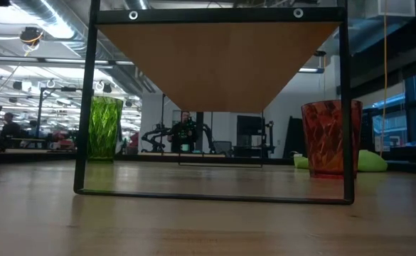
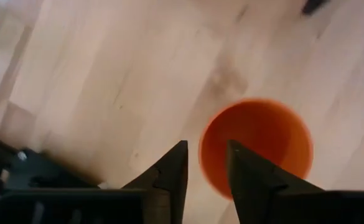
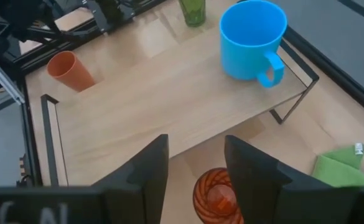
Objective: Stack small to large cups/mugs on shelf
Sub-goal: Put the orange cup on the shelf
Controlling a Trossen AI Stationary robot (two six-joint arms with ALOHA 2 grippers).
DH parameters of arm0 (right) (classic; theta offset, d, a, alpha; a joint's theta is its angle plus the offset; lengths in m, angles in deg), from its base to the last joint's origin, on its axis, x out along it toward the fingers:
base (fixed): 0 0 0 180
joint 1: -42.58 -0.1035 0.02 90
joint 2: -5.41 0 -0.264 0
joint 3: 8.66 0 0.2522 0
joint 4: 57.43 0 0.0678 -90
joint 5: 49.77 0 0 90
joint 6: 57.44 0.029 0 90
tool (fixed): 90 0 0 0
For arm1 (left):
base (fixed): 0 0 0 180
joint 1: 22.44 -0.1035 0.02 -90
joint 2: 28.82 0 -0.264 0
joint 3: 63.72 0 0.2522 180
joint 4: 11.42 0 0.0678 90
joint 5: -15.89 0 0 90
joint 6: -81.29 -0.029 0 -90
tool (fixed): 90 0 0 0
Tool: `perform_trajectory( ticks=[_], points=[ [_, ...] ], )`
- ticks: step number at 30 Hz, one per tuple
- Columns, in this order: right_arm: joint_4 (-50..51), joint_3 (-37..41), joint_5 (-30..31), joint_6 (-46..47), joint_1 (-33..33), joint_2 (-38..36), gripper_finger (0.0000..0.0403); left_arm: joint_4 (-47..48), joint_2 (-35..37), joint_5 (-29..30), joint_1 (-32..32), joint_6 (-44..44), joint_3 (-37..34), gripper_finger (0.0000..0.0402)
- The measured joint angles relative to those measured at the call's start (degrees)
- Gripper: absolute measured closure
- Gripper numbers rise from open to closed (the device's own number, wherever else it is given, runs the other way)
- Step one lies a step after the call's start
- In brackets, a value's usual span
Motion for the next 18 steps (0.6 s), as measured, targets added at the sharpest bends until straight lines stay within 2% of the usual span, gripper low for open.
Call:
perform_trajectory(
  ticks=[5,12,18],
  points=[
    [0.6,0.0,-0.3,-1.0,0.0,0.0,0.0244,-2.1,0.0,-1.7,1.4,-13.0,0.0,0.0289],
    [1.1,0.0,-0.3,-1.2,0.0,0.0,0.0244,-1.3,0.1,-2.3,-1.3,-18.3,-1.4,0.0288],
    [1.1,0.0,-0.3,-1.2,0.0,0.0,0.0244,-5.3,0.4,-8.1,-3.7,-23.6,-4.8,0.0288]
  ],
)
